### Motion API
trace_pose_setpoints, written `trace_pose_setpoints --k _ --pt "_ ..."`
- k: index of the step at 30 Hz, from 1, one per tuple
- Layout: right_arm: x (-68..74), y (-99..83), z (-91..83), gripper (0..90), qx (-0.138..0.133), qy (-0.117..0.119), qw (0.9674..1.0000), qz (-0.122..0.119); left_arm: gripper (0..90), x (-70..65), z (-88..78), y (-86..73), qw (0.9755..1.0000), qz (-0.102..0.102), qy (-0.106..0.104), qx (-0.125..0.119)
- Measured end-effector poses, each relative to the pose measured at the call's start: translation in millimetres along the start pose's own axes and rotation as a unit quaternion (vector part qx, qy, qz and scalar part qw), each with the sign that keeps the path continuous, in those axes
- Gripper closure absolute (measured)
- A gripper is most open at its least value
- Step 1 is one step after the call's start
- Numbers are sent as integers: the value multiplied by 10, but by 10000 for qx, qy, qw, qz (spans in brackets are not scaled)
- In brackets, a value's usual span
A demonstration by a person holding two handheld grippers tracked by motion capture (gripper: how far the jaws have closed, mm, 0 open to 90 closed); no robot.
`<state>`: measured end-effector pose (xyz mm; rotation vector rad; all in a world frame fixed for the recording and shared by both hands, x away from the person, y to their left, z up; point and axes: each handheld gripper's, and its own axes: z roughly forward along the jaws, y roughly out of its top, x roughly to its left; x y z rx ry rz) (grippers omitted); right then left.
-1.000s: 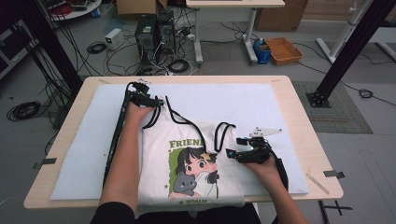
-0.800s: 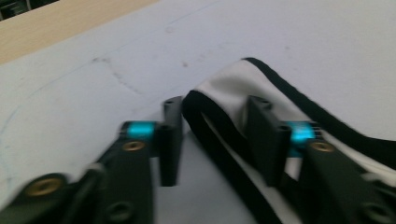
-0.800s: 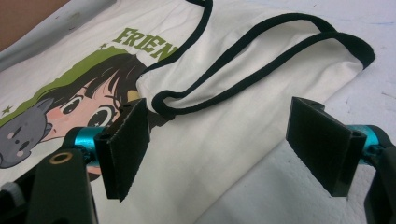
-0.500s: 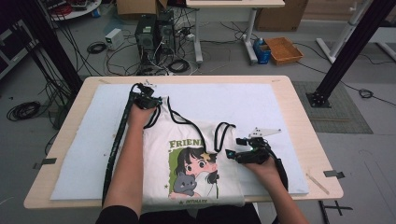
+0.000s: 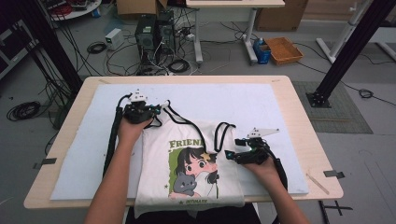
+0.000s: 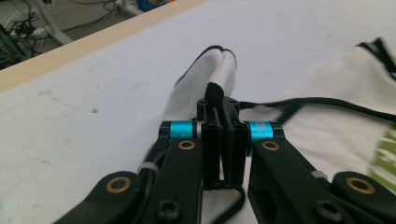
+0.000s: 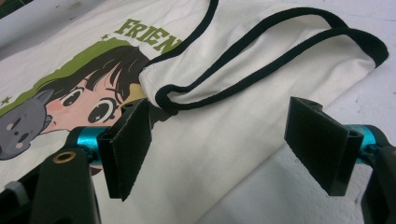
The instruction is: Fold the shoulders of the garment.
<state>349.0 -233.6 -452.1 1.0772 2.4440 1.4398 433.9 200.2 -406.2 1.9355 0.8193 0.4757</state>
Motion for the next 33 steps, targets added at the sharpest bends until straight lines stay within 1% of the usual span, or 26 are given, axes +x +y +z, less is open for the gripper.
trace_pose_setpoints --k 2,5,6,8,9,10,12,13,14,15,16,17,18,19,21,23,25,26,28,30,31,33 --pt "-4 -1 -2 233 -2 7 10000 -3 874 -95 -72 -57 9998 -81 -134 -142" --pt "-6 -2 -3 232 -33 9 10000 8 874 -249 -189 -172 9989 -82 -368 -269" --pt "-6 -2 -3 232 -31 14 10000 8 873 -303 -229 -218 9985 -95 -417 -348" --pt "-6 -2 -4 233 -17 -8 10000 25 873 -404 -318 -311 9968 -139 -633 -472" --pt "-9 -1 -2 233 -23 1 10000 9 872 -452 -364 -353 9961 -118 -717 -501" --pt "-10 -1 -1 233 -16 1 10000 9 870 -505 -403 -397 9951 -114 -797 -582" --pt "-8 -1 -1 233 -3 -7 10000 45 856 -595 -472 -479 9935 -103 -950 -612" --pt "-12 -1 1 233 -8 -1 10000 28 794 -634 -496 -522 9933 -123 -987 -595" --pt "-10 -1 1 233 -13 0 10000 20 705 -662 -515 -564 9935 -172 -981 -551" --pt "-8 -1 1 233 -6 -14 10000 11 611 -677 -528 -596 9936 -298 -980 -468" --pt "-5 0 3 232 -2 -28 10000 -4 522 -680 -543 -619 9932 -431 -1002 -408" --pt "-1 0 6 233 4 -27 10000 6 462 -678 -564 -640 9924 -530 -1040 -392" --pt "-2 0 6 233 9 -28 10000 4 452 -672 -585 -659 9923 -529 -1038 -415" --pt "-3 0 5 233 7 -29 10000 9 452 -669 -599 -670 9928 -524 -993 -427" --pt "-4 1 6 232 21 -23 10000 24 453 -654 -587 -675 9923 -552 -1018 -439" --pt "-5 3 8 233 34 -22 10000 35 459 -659 -542 -660 9932 -514 -997 -317" --pt "-3 3 11 233 40 -25 10000 31 468 -672 -483 -640 9932 -430 -1067 -178" --pt "-2 3 11 232 41 -29 10000 29 482 -676 -455 -630 9940 -323 -1038 -81" --pt "-2 3 11 233 44 -35 10000 17 503 -684 -407 -620 9942 -232 -1044 65" --pt "-2 3 13 233 40 -32 10000 -2 539 -700 -372 -618 9948 -132 -994 161" --pt "-2 4 13 233 41 -33 10000 3 552 -711 -360 -620 9946 -89 -1015 202" --pt "-1 4 13 233 44 -38 10000 2 603 -735 -343 -625 9940 117 -1032 353"
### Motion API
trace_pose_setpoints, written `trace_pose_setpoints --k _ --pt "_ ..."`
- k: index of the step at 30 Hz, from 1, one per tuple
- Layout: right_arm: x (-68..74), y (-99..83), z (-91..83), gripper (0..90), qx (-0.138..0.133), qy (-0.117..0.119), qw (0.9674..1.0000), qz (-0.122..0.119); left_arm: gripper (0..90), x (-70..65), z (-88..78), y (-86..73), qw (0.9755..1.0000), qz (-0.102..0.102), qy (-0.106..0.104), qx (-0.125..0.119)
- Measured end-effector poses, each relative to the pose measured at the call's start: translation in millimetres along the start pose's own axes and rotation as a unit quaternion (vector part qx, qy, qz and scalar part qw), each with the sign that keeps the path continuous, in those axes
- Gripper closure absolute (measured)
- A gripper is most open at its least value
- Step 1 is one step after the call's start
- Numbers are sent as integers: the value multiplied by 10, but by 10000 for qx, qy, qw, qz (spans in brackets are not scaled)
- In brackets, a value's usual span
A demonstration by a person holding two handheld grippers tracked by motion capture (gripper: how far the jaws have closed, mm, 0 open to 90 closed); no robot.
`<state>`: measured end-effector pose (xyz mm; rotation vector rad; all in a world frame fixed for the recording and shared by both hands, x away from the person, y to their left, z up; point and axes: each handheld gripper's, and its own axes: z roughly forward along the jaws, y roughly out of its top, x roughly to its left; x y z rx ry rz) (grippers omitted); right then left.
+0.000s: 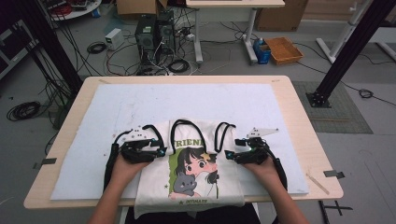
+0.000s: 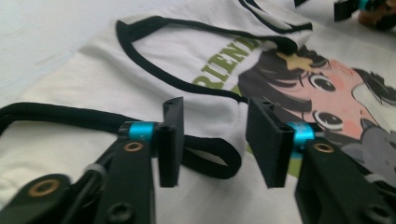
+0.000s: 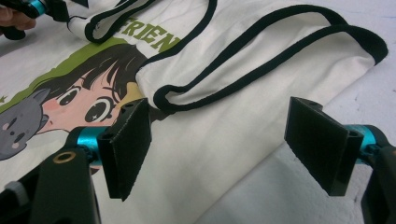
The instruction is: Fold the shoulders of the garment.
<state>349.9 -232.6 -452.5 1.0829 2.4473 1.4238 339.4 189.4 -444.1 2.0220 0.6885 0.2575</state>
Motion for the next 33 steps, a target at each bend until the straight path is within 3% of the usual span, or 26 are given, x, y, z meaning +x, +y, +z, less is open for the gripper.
trace_pose_setpoints --k 3,5,9,13,16,21,23,26,28,31,33 --pt "-1 0 0 233 18 8 10000 25 668 -28 25 -9 9997 195 59 95" --pt "-4 0 -1 233 18 9 10000 29 720 -40 40 -17 9997 187 13 125" --pt "-3 0 0 233 23 8 10000 26 820 -105 108 -9 9977 500 2 458" --pt "-5 0 -1 234 6 11 10000 40 862 -118 86 -11 9978 455 -99 482" --pt "-3 0 -4 234 9 17 10000 39 864 -117 -47 -25 9983 402 -231 341" --pt "-7 0 -4 235 -2 29 10000 34 864 -64 -232 -80 9993 223 -224 187" --pt "-12 0 -14 245 -29 22 10000 68 864 -64 -214 -105 9991 170 -237 294" --pt "12 4 -26 285 -120 -23 9999 -26 858 -80 -149 -119 9980 291 -177 532" --pt "77 41 -3 307 -176 4 9994 -284 767 -86 -150 -98 9988 267 -86 411" --pt "214 124 79 349 -116 120 9976 -670 489 -56 -194 -57 9999 21 148 46" --pt "297 163 149 405 -49 175 9960 -876 426 -25 -224 -63 9996 -155 165 -162"
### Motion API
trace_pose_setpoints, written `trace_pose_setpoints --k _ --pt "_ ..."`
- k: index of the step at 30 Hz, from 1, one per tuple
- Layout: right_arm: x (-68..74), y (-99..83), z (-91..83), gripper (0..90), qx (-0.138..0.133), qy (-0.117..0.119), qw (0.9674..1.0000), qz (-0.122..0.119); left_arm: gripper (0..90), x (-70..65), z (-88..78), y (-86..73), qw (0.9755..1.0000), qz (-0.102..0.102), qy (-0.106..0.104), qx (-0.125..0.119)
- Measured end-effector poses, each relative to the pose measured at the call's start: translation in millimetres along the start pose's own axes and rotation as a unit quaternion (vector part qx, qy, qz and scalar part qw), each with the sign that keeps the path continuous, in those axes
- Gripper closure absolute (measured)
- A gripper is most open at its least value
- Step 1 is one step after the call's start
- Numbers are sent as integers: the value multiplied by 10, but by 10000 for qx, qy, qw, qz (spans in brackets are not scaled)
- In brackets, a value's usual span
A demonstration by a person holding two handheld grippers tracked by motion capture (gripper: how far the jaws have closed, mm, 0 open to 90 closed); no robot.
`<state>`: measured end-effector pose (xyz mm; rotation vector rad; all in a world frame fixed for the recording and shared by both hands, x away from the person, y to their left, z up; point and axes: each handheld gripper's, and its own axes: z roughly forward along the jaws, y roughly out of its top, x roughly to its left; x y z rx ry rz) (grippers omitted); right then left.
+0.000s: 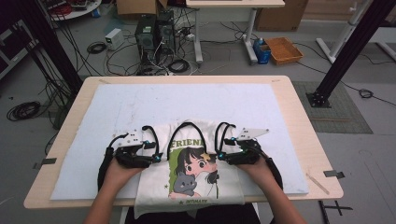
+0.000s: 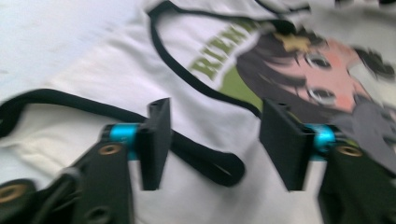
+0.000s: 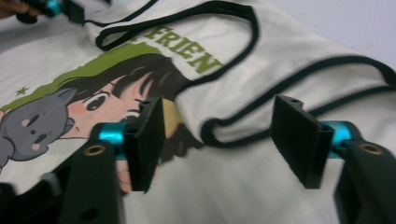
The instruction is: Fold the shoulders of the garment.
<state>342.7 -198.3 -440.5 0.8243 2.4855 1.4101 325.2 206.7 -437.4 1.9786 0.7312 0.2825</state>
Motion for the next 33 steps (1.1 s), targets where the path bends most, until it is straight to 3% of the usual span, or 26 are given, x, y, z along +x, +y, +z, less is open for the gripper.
trace_pose_setpoints --k 2,6,8,14,18,21,24,25,30,33 --pt "48 30 82 507 98 62 9998 -149 395 14 -13 -14 10000 -46 40 -35" --pt "94 14 228 732 613 -126 9974 -364 390 31 -20 -28 10000 -41 66 -18" --pt "113 17 231 826 692 -240 9965 -415 390 40 -27 -33 10000 -43 84 -23" --pt "123 -24 39 851 568 -160 9976 -355 390 97 -90 -55 9997 -111 199 -71" --pt "74 -115 -30 848 716 -178 9969 -254 377 140 -124 -69 9994 -195 239 -130" --pt "68 -115 -10 751 709 -114 9973 -158 356 151 -137 -73 9994 -223 247 -130" --pt "67 -68 -7 478 468 -68 9988 -82 339 159 -156 -71 9993 -204 267 -164" --pt "60 -54 -19 430 381 -83 9992 -39 336 164 -159 -71 9992 -202 279 -180" --pt "5 -27 -102 282 -51 -252 9996 78 297 197 -175 -78 9989 -282 288 -222" --pt "-55 -24 -151 215 -243 -351 9987 291 280 200 -182 -79 9989 -282 306 -227"
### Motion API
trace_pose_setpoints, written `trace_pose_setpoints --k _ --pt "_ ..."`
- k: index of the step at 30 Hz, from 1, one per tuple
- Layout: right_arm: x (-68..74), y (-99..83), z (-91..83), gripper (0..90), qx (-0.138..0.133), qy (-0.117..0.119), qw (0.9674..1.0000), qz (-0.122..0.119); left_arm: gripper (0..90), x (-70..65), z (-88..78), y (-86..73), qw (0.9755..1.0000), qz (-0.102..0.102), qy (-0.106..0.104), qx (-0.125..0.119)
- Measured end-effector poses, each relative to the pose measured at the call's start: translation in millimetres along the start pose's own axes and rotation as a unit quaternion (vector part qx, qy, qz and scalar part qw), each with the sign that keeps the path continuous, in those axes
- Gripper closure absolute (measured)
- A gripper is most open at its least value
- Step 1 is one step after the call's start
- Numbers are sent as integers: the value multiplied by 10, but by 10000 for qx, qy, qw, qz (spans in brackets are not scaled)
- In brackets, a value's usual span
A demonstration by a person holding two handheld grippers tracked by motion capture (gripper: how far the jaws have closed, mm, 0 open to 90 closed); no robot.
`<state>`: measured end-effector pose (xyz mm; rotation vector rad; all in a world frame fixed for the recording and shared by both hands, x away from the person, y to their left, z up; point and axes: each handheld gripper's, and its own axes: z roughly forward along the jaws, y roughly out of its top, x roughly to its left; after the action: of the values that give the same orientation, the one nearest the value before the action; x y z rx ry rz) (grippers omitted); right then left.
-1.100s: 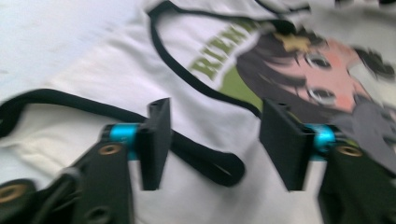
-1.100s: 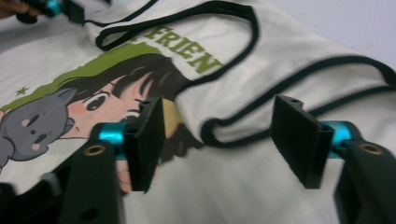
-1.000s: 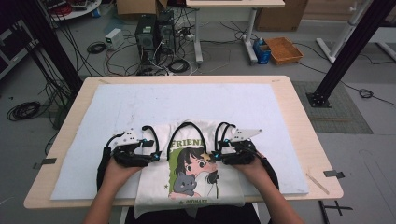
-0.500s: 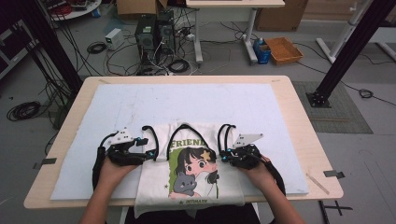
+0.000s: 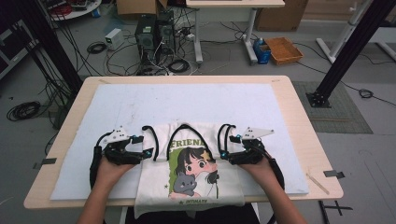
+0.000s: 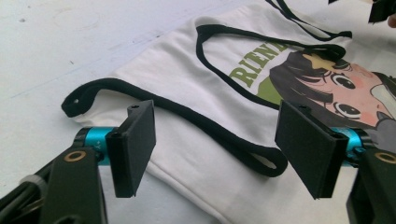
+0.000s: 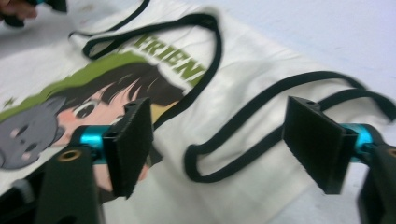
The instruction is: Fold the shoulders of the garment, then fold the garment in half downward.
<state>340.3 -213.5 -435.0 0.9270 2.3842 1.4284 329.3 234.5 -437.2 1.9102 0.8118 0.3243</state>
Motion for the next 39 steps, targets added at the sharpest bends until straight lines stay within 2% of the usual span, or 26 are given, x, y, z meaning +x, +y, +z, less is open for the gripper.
trace_pose_setpoints --k 4,15,25,31,34,39 --pt "-60 9 -29 212 -112 -13 9998 145 268 7 -11 -8 10000 -14 1 13" --pt "-87 8 -16 211 -90 -21 9998 178 260 20 -7 -15 10000 -36 60 -6" --pt "-115 -5 -93 211 -151 -57 9997 186 257 52 7 20 9999 -68 128 -48" --pt "-169 -23 -157 211 -212 -154 9993 270 257 59 5 17 9997 -49 225 -36" --pt "-197 -18 -152 211 -236 -197 9990 313 257 81 -5 -9 9996 -52 266 35" --pt "-217 -10 -130 212 -183 -246 9990 340 258 115 -28 -16 9993 -104 350 20"
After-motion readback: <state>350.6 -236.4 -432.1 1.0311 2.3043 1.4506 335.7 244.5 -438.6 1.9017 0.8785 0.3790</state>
